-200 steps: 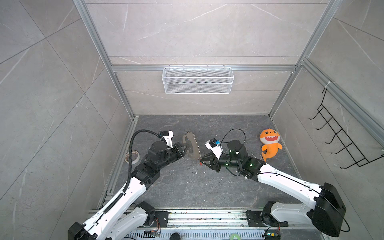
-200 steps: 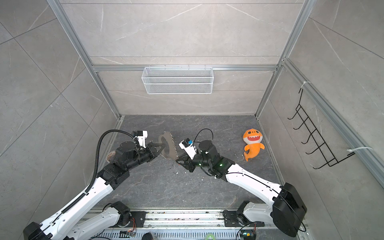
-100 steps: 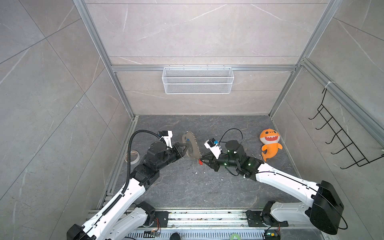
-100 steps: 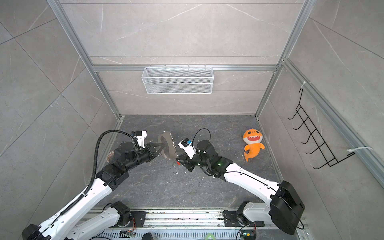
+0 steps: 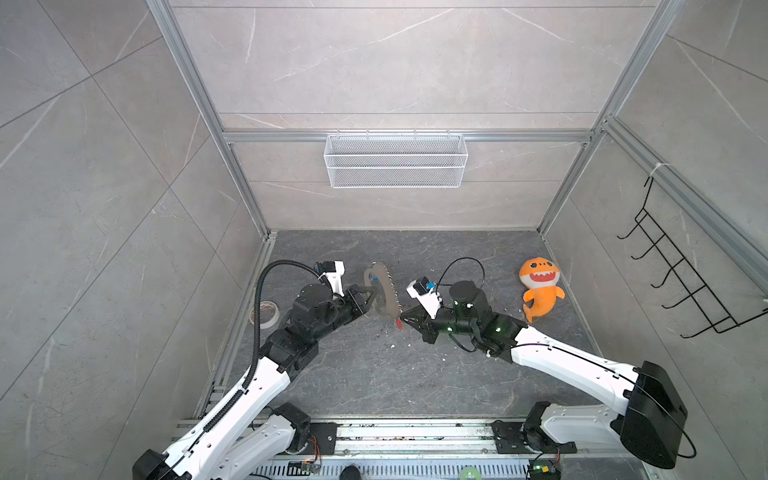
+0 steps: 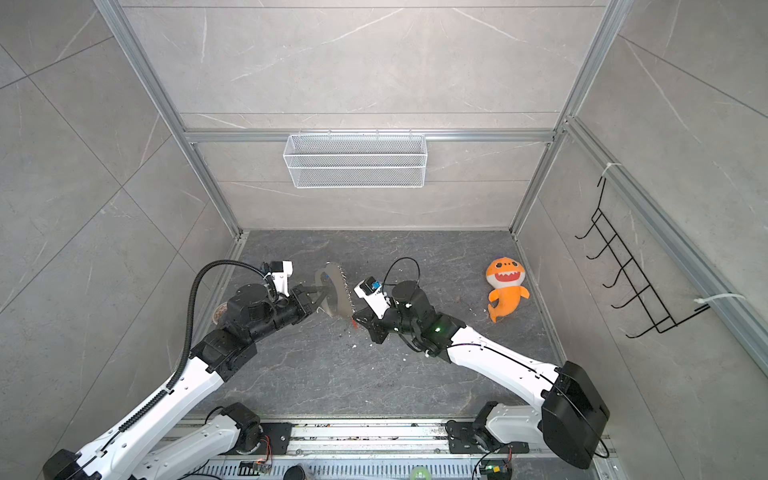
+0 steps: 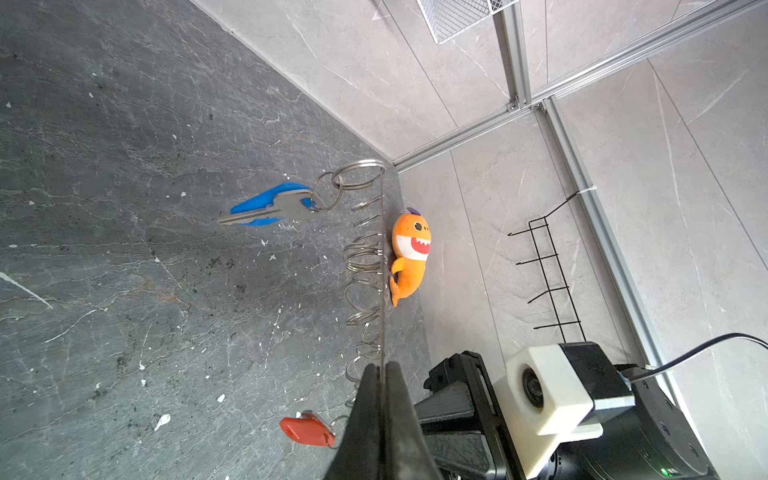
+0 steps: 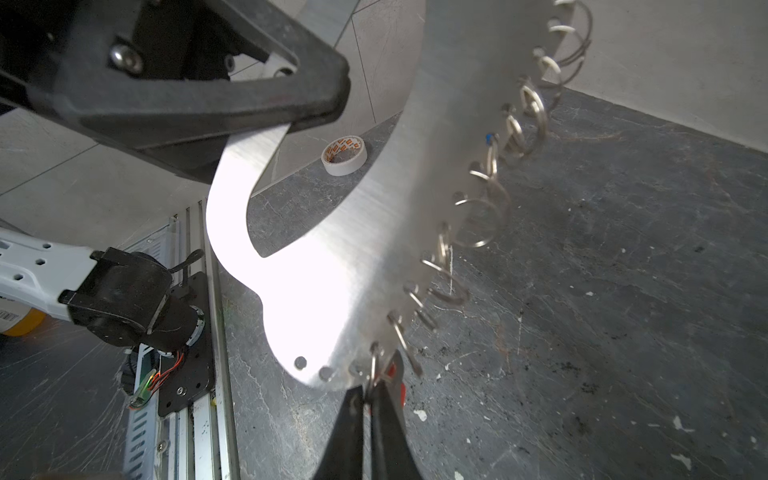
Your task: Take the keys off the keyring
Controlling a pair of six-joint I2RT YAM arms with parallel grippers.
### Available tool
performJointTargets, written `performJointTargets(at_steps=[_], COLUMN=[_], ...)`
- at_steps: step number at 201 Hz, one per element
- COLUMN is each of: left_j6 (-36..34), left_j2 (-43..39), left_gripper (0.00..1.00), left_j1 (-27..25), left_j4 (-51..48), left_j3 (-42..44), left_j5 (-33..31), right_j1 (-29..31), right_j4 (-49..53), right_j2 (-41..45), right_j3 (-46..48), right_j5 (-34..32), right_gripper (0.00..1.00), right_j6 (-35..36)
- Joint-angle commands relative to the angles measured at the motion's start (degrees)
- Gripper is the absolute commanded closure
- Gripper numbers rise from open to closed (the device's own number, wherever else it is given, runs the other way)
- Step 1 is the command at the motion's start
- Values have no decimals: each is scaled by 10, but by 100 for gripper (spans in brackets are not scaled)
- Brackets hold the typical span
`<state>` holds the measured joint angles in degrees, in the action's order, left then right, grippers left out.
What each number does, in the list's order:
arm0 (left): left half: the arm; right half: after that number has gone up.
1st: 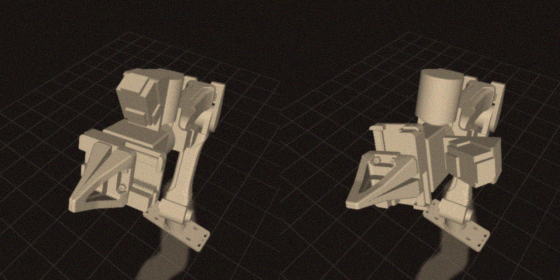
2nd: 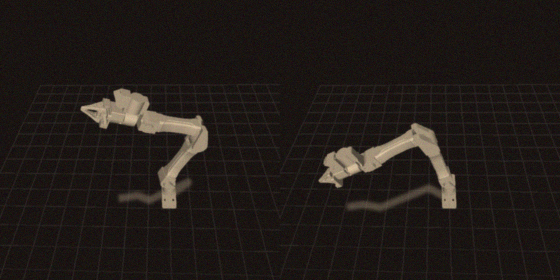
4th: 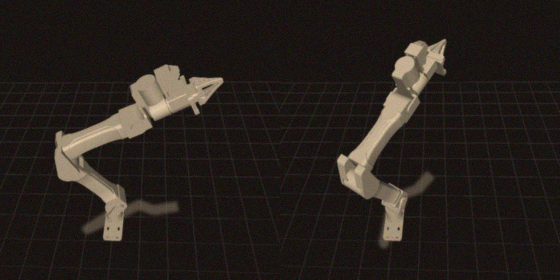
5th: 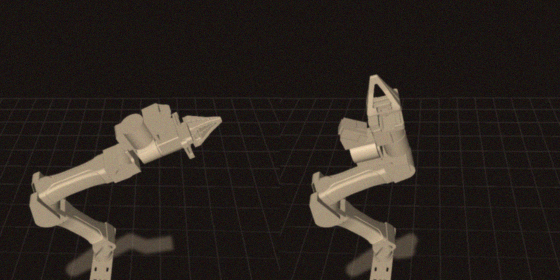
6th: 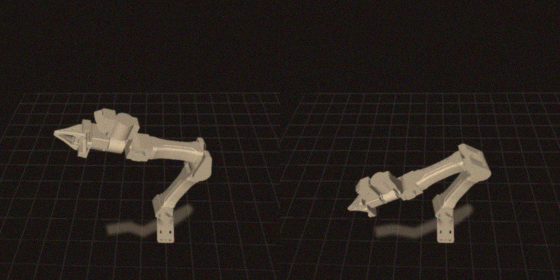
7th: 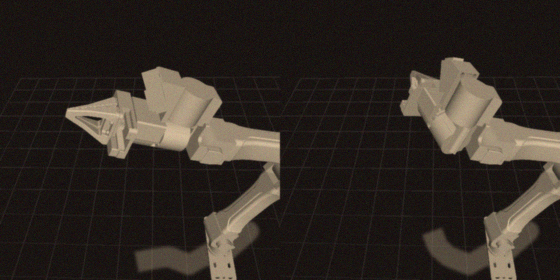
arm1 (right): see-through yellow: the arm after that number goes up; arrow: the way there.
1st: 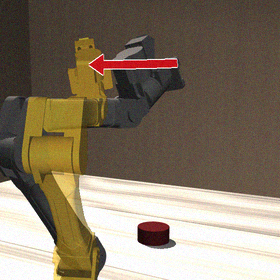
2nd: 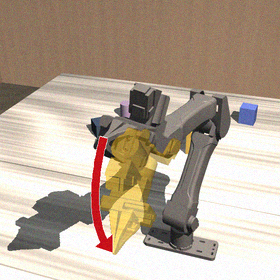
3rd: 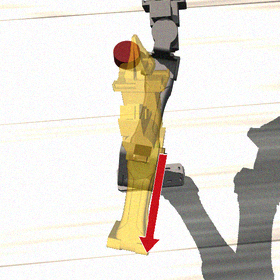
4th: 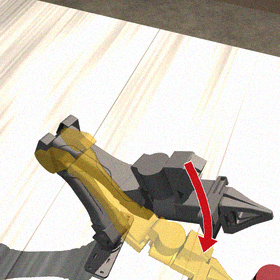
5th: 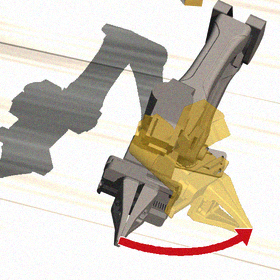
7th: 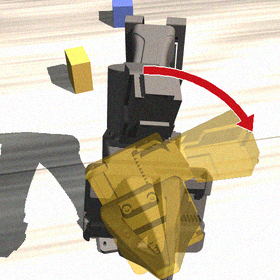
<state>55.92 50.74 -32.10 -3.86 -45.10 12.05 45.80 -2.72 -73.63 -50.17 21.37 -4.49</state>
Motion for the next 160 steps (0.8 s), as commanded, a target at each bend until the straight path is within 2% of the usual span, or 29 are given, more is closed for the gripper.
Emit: performJointTargets(at_steps=[1, 20, 86, 101, 115, 123, 137, 160], left_j6=[5, 4, 1, 1, 1, -2, -11, -33], left_j2=[-18, -21, -25, -30, -36, -38, -43, -54], left_gripper=[100, 100, 100, 86, 67, 60, 54, 52], left_j1=[3, 3, 4, 5, 5, 5, 8, 15], left_j4=[25, 24, 16, 16, 11, 1, -17, -39], left_j3=[-8, -7, -6, 1, 6, 6, 5, 2], left_j5=[-8, -11, -9, -14, -18, -21, -29, -34], right_j1=[5, 5, 5, 5, 5, 5, 4, 5], right_j4=[13, 15, 22, 37, 53, 63, 81, 116], right_j2=[8, 12, 37, 44, 44, 43, 41, 34], right_j3=[-19, -16, -10, -17, -27, -32, -41, -60], right_j5=[-13, -24, -32, -40, -40, -38, -33, -21], right_gripper=[95, 100, 100, 100, 100, 100, 100, 100], right_j6=[7, 7, 9, 15, 19, 21, 23, 32])
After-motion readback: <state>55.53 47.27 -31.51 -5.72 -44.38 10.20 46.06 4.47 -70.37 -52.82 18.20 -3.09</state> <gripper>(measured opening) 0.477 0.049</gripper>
